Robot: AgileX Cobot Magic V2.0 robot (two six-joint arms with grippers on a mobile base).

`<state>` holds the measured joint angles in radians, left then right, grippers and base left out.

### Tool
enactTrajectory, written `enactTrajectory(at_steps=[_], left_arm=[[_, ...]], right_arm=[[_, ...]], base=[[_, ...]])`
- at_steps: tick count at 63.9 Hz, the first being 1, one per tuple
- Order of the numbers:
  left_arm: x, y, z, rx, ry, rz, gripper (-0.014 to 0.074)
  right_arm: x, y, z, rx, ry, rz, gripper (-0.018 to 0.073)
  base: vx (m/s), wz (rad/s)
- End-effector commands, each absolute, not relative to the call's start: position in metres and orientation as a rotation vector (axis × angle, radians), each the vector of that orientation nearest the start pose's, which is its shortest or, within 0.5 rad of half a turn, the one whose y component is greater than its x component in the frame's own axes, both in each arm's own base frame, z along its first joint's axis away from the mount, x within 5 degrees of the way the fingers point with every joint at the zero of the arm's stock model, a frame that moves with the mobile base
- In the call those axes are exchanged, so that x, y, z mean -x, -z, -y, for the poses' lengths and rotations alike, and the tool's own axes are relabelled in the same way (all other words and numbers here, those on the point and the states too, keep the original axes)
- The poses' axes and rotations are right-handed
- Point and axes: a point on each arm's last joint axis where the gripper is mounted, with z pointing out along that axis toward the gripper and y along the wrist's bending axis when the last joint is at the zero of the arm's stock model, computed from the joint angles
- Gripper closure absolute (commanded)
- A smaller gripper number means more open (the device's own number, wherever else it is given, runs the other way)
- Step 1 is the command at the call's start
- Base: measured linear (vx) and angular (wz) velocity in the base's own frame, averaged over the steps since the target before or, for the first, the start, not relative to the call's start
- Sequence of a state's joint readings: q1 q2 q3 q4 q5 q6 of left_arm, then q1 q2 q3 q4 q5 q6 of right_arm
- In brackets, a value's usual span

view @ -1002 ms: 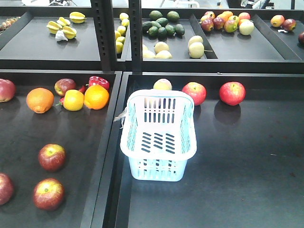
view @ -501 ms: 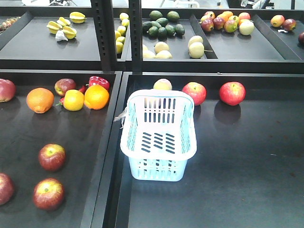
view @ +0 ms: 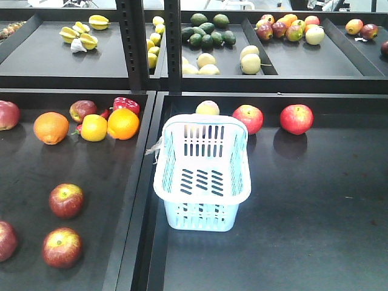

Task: Pick three apples into basket with both arms

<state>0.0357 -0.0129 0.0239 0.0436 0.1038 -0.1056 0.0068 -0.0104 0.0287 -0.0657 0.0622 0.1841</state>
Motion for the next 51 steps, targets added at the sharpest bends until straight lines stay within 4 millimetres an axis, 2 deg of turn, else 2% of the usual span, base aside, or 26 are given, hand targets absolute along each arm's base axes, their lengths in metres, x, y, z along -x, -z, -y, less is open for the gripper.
enactTrajectory(at_steps=[1, 16, 20, 31, 35, 45, 51], left_arm=[[-0.056, -0.196, -0.002, 0.084, 0.031, -1.53, 0.0603], [-0.056, -0.2, -0.002, 0.118, 0.075, -1.481, 0.0603], [-0.056, -0.203, -0.002, 0.223, 0.192, -1.439, 0.0603], [-0.055, -0.207, -0.005, 0.643, 0.655, -1.288, 0.0603], [-0.055, -0.207, -0.005, 0.697, 0.712, -1.268, 0.0603], [-0.054, -0.211, -0.006, 0.692, 0.714, -1.235, 0.0603], [-0.053, -0.216, -0.007, 0.783, 0.832, -1.161, 0.0603]], right_arm=[[-0.056, -0.201, 0.0, -0.074, -0.08, -1.497, 0.0564], [-0.056, -0.201, 0.0, -0.074, -0.08, -1.497, 0.0564], [-0.056, -0.201, 0.0, -0.074, -0.08, -1.497, 0.0564], [-0.056, -0.201, 0.0, -0.074, -0.08, -1.497, 0.0564], [-0.056, -0.201, 0.0, -0.074, -0.08, -1.497, 0.0564], [-0.056, -0.201, 0.0, -0.074, -0.08, -1.497, 0.0564], [-0.056, -0.201, 0.0, -0.074, -0.08, -1.497, 0.0564]], base=[[0.0, 0.0], [0.0, 0.0], [0.0, 0.0], [0.0, 0.0], [0.0, 0.0], [0.0, 0.0], [0.0, 0.0]])
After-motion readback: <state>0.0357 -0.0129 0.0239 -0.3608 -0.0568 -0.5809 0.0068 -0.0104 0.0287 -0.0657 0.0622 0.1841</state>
